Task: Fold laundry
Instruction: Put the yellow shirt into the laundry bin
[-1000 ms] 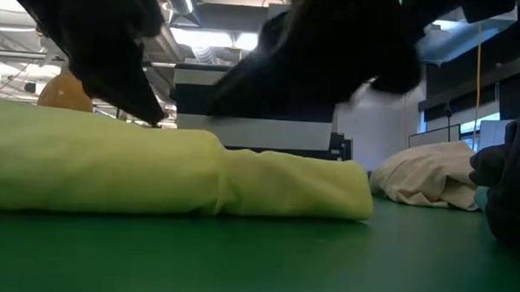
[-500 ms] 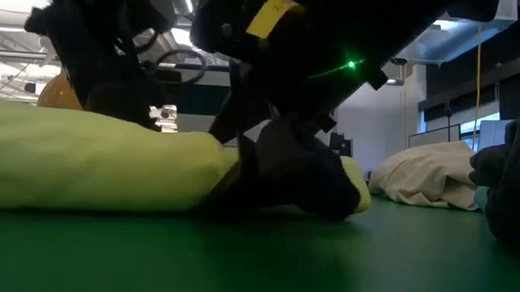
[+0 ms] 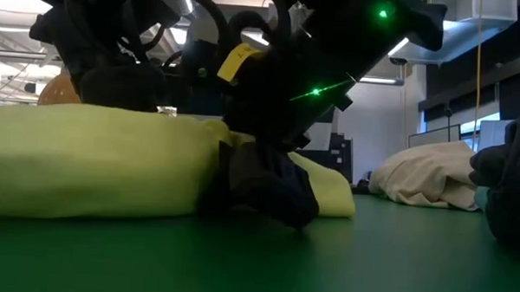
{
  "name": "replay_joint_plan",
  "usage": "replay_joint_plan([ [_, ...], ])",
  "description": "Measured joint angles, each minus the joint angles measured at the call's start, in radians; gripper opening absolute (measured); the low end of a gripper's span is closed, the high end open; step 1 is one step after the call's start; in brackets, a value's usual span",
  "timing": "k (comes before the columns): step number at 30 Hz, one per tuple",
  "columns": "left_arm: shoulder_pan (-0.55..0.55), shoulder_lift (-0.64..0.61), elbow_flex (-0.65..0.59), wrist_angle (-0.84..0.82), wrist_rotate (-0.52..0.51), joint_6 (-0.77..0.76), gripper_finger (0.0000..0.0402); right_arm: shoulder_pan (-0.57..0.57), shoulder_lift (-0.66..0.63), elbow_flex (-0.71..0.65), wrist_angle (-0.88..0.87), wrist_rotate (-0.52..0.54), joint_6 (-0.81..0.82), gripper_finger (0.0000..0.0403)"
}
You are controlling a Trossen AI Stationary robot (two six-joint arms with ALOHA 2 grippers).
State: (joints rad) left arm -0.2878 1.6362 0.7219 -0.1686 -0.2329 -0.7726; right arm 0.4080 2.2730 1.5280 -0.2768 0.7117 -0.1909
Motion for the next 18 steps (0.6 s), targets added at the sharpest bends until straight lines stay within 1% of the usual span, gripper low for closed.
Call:
replay_joint_plan([
  [2, 0.0, 0.0, 0.0, -0.002, -0.008, 0.0, 0.011, -0.002, 0.0, 0.0, -0.007, -0.003, -0.01, 0.0185],
  [5, 0.0, -0.028, -0.001, -0.033, -0.008, 0.019, 0.011, 0.0, 0.0, -0.001, -0.024, 0.004, -0.018, 0.0064],
  [6, 0.0, -0.042, -0.002, -0.049, -0.011, 0.021, 0.011, 0.005, -0.003, -0.001, -0.034, 0.01, -0.02, 0.0038],
  [7, 0.0, -0.064, -0.003, -0.073, -0.02, 0.022, 0.011, 0.009, -0.008, -0.001, -0.044, 0.028, -0.024, 0.0033],
  [9, 0.0, -0.124, -0.003, -0.134, -0.052, 0.02, 0.011, 0.015, -0.02, -0.004, -0.068, 0.082, -0.025, 0.0034],
  [12, -0.002, -0.239, -0.003, -0.245, -0.137, 0.019, 0.011, 0.021, -0.059, -0.011, -0.15, 0.132, -0.035, 0.0034],
  [15, -0.011, -0.375, -0.003, -0.316, -0.263, 0.019, 0.011, 0.02, -0.14, -0.011, -0.194, 0.152, -0.035, 0.0034],
  [18, -0.025, -0.494, -0.003, -0.34, -0.388, 0.038, 0.011, -0.004, -0.235, -0.006, -0.199, 0.171, -0.055, 0.0034],
])
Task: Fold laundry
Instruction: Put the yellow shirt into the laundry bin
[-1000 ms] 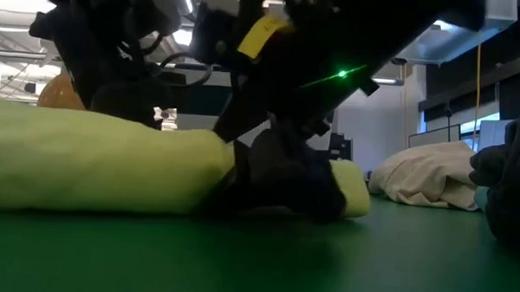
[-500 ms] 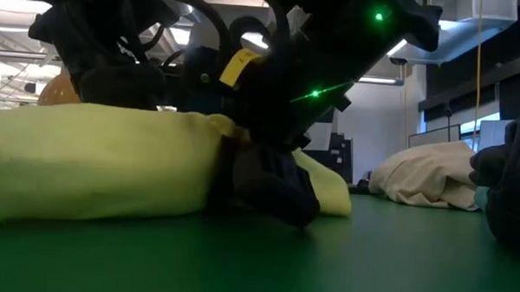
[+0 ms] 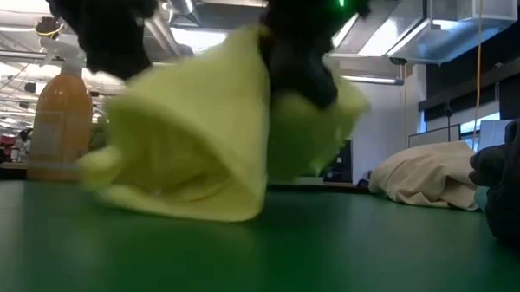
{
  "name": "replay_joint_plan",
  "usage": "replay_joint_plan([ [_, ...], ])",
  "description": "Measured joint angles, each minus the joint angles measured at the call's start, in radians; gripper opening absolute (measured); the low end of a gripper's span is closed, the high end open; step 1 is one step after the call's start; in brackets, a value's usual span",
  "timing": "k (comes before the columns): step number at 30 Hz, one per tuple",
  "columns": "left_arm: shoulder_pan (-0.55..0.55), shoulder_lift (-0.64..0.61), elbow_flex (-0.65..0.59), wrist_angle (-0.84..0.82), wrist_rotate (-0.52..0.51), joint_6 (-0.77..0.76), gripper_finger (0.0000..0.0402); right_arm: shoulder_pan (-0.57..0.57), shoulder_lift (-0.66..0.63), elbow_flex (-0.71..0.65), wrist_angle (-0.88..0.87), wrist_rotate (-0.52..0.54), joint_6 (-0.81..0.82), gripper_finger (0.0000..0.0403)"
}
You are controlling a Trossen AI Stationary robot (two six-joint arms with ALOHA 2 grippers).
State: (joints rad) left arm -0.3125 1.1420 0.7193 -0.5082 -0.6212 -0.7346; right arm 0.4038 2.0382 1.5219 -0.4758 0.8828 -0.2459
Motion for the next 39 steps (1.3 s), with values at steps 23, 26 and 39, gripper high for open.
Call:
replay_joint_plan([
  [23, 0.017, -0.166, 0.002, 0.004, -0.184, 0.189, 0.011, -0.617, -0.403, 0.068, 0.524, -0.237, -0.542, 0.0034],
  [26, 0.02, -0.166, 0.002, 0.005, -0.174, 0.189, 0.011, -0.71, -0.399, 0.123, 0.567, -0.314, -0.532, 0.0034],
  [39, 0.042, -0.088, 0.002, 0.018, -0.177, 0.189, 0.011, -0.953, -0.275, 0.309, 0.589, -0.566, -0.413, 0.0034],
])
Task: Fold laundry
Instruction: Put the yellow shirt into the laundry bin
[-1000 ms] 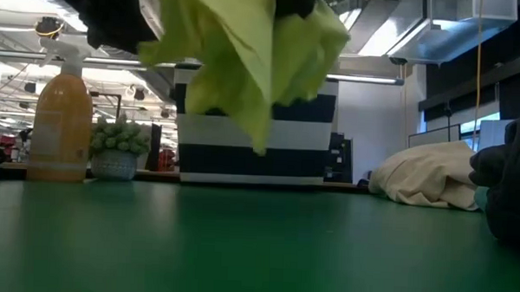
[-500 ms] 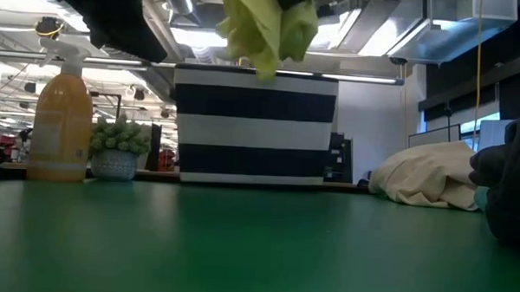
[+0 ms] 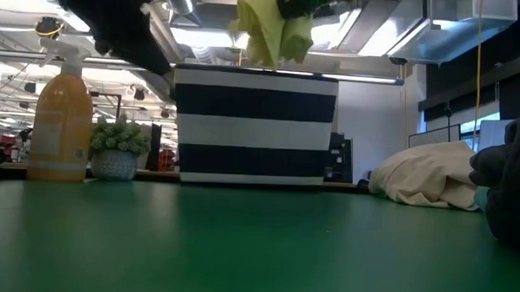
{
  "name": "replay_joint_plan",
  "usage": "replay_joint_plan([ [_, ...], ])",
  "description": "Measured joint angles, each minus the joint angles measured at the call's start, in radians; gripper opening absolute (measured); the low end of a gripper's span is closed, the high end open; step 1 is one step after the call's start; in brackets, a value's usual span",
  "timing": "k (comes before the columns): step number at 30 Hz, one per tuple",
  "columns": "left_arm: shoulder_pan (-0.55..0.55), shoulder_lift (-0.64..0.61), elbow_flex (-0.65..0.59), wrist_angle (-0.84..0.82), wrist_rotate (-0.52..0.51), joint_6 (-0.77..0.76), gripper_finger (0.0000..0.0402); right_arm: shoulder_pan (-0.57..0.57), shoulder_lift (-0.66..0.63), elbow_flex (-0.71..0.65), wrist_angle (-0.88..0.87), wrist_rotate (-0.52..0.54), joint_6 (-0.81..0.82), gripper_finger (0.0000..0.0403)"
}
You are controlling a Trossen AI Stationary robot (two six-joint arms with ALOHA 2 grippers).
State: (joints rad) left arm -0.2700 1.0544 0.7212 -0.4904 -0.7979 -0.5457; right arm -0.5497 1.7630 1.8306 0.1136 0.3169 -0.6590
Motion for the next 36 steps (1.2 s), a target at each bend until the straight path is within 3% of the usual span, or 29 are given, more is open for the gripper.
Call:
replay_joint_plan([
  [9, 0.052, 0.096, 0.0, 0.001, 0.07, 0.001, 0.011, -0.041, 0.201, 0.088, -0.032, -0.063, -0.005, 0.0034],
  [23, 0.054, 0.118, 0.0, 0.005, 0.109, 0.006, 0.011, -0.04, 0.337, 0.088, -0.443, -0.036, -0.181, 0.0034],
  [28, 0.054, 0.118, 0.0, 0.005, 0.109, 0.018, 0.011, -0.039, 0.336, 0.088, -0.423, -0.015, -0.183, 0.0034],
  [36, 0.054, 0.118, 0.0, 0.005, 0.108, 0.02, 0.011, -0.039, 0.336, 0.088, -0.189, -0.049, -0.08, 0.0034],
])
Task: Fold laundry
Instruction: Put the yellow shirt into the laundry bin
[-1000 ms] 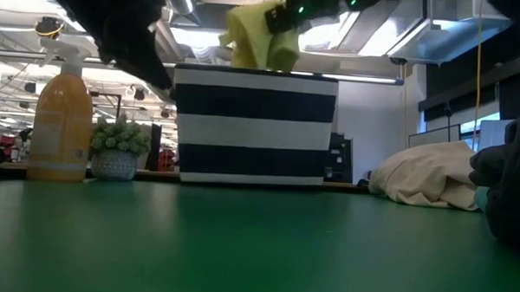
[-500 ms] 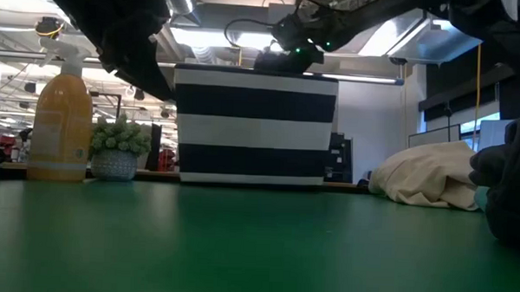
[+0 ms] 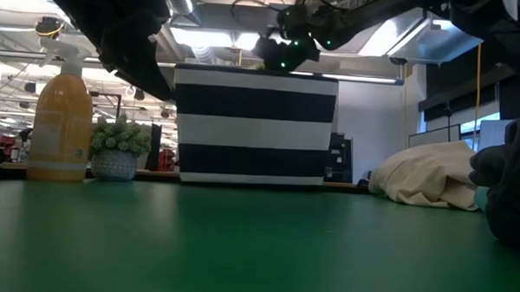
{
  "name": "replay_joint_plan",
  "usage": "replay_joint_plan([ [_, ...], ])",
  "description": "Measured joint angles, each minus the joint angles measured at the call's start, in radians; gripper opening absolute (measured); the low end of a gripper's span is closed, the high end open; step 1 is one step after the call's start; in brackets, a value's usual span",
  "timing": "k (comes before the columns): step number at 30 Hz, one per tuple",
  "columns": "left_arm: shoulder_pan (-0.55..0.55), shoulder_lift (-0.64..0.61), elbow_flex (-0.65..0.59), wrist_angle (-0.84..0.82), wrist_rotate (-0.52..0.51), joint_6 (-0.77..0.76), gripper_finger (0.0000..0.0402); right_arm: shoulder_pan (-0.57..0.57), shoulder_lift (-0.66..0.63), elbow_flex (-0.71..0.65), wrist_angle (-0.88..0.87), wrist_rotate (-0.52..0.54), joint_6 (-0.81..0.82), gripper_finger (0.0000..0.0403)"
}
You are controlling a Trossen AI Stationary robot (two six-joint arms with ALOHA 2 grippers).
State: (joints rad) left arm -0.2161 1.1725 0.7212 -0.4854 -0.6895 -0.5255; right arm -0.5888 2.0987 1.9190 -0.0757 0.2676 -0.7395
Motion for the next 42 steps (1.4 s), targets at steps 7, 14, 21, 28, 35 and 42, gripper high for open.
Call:
replay_joint_plan([
  [7, 0.0, 0.0, 0.0, 0.0, 0.0, 0.002, 0.011, -0.015, 0.005, 0.002, 0.099, -0.05, 0.082, 0.0034],
  [14, 0.0, 0.0, 0.0, 0.001, 0.0, 0.005, 0.011, -0.04, 0.031, -0.003, -0.277, -0.13, -0.047, 0.0056],
  [21, 0.0, 0.0, 0.0, 0.001, 0.0, 0.005, 0.011, -0.037, -0.028, -0.002, -0.416, -0.13, -0.069, 0.022],
  [28, 0.0, 0.0, 0.0, 0.008, 0.0, 0.005, 0.011, -0.003, -0.126, 0.036, -0.5, -0.12, -0.063, 0.0289],
  [35, 0.0, 0.0, 0.0, 0.012, 0.0, -0.002, 0.011, 0.03, -0.142, 0.173, -0.675, -0.167, 0.025, 0.0275],
  [42, 0.0, 0.0, 0.0, 0.039, 0.007, -0.004, 0.011, 0.008, -0.134, 0.167, -0.527, -0.084, 0.04, 0.0244],
])
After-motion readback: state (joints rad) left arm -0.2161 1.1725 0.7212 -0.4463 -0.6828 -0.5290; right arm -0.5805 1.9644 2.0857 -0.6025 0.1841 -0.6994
